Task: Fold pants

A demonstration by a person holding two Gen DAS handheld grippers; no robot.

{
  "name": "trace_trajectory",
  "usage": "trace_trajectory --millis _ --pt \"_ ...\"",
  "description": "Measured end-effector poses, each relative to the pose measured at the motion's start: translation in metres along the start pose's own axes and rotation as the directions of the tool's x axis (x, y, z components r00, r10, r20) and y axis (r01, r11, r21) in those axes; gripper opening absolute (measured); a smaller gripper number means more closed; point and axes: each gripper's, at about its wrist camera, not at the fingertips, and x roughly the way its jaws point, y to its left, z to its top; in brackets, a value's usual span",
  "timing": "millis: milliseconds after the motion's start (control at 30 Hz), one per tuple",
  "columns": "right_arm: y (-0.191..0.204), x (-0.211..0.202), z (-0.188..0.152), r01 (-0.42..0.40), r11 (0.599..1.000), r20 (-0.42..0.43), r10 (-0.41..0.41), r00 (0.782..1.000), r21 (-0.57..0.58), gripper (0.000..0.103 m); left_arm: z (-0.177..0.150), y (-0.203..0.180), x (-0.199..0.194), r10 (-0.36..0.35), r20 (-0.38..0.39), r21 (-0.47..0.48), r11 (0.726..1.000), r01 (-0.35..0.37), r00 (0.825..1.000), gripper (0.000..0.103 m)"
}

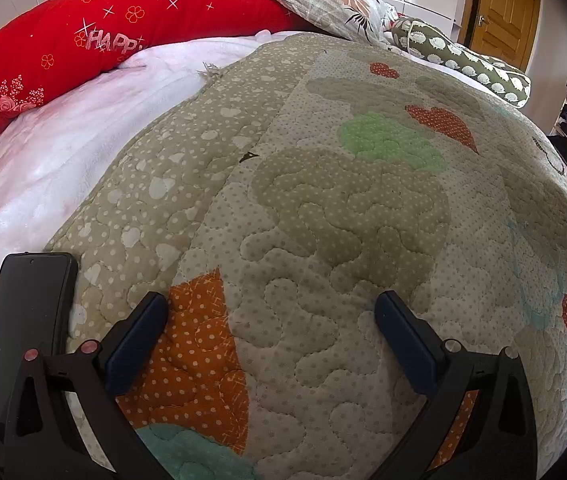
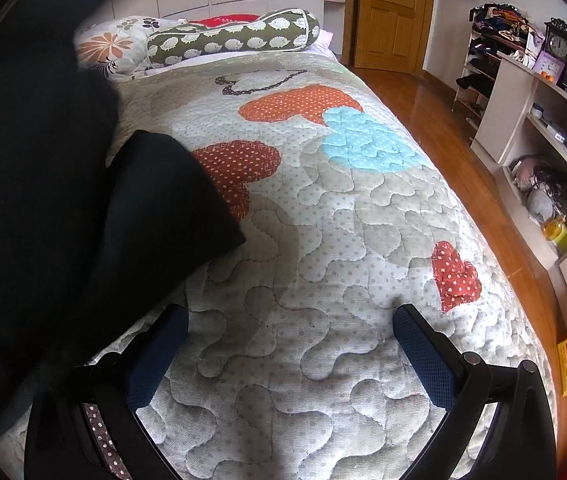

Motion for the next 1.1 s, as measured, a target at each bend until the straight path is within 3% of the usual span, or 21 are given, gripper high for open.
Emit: trace_trajectory --millis 633,800,900,967,1100 --pt "0.004 -0.001 0.000 0.000 1.000 0.001 0.000 1.000 0.003 0.103 0.002 -0.001 0.001 0.004 -0.006 0.000 1.000 -0.004 1.000 0.103" --pt "-0.001 -0.002 0.003 -0.016 1.000 -0.013 0.016 1.000 0.001 0.103 0.010 0.001 -0.010 -0.033 -0.130 0.024 0.999 0.037 0.991 0.103" --pt "-0.015 -0.016 -0.004 -0.101 0.995 0.010 0.101 0.995 0.026 0.103 0.005 0.021 -0.040 -0.115 -0.105 -0.092 0.990 0.106 0.988 0.103" --pt "-0.019 -0.031 -0.012 -0.117 0.992 0.044 0.114 0.992 0.053 0.103 0.001 0.030 -0.067 -0.164 -0.055 -0.129 0.979 0.156 0.985 0.103" --pt "-0.017 -0.060 -0.022 -0.134 0.990 0.105 0.129 0.986 0.044 0.103 -0.009 0.025 -0.101 -0.179 0.001 -0.109 0.978 0.178 0.984 0.103"
